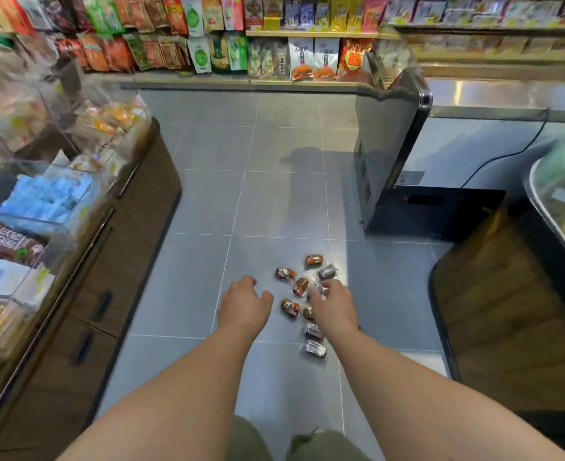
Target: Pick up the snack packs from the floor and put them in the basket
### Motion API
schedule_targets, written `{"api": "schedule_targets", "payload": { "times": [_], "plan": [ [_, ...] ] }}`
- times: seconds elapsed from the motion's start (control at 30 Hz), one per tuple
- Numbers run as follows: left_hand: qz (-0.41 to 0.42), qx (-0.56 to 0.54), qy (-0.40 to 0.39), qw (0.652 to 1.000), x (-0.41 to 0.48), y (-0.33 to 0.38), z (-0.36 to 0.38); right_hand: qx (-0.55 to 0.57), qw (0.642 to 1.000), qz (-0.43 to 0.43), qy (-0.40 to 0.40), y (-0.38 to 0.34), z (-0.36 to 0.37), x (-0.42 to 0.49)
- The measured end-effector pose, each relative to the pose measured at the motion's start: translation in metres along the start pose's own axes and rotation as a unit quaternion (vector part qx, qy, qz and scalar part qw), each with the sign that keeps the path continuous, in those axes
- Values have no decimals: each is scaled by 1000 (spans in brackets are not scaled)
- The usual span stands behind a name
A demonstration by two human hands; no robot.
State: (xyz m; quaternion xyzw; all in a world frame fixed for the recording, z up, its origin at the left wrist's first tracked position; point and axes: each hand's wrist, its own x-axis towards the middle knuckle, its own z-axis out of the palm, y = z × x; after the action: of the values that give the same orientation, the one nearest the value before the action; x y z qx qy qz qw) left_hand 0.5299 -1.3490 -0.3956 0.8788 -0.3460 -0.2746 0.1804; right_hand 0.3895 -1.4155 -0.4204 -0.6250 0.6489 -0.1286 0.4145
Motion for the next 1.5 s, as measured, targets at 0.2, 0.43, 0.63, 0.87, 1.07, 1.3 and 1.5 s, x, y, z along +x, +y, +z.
{"api": "schedule_targets", "payload": {
  "times": [0.2,0.43,0.63,0.87,1.07,1.3,1.5],
  "plan": [
    [-1,20,-18,1000,99,5,-22,-22,1000,21,-2,-47,29,75],
    [29,46,-68,996,240,14,-56,45,994,84,56,-115,71,167],
    [112,125,-116,979,325,30,-69,74,984,133,94,-146,99,215],
    [157,189,-165,955,392,74,-42,80,973,183,115,-146,90,277],
    [204,236,-208,927,446,122,-9,70,969,217,99,-134,79,344],
    [258,275,-238,895,514,158,37,65,965,241,81,-111,86,412],
    [341,351,-282,825,570,167,100,57,955,284,66,-72,115,463]
  ]
}}
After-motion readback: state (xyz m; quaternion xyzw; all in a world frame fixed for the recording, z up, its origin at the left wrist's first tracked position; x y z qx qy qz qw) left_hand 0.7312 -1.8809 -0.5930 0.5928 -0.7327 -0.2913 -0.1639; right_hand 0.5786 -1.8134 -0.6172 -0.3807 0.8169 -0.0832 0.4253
